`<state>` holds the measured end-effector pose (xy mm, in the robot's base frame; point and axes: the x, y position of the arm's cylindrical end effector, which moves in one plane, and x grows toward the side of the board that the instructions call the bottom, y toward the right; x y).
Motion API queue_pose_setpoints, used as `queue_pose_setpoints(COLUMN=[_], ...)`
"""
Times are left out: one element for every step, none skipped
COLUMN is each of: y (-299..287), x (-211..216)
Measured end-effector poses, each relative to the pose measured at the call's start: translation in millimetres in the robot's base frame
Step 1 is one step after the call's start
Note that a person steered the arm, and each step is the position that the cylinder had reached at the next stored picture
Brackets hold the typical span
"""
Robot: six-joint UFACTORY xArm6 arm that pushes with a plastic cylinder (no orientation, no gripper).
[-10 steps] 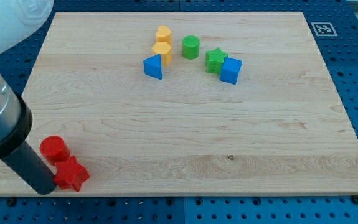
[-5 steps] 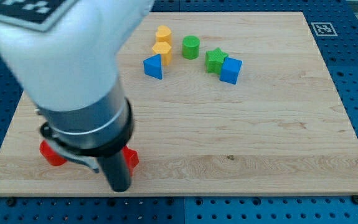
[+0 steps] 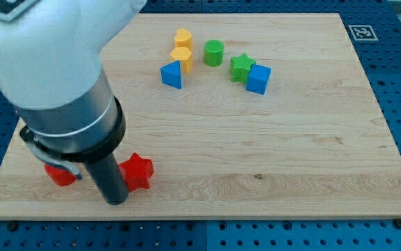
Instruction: Move red star to the center
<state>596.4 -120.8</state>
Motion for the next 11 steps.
queue_pose_setpoints(y=[1, 30, 69, 85, 103, 118, 119, 118, 99, 75, 64], x=[-12, -15, -20, -34, -43, -57, -73, -60, -64, -76, -90])
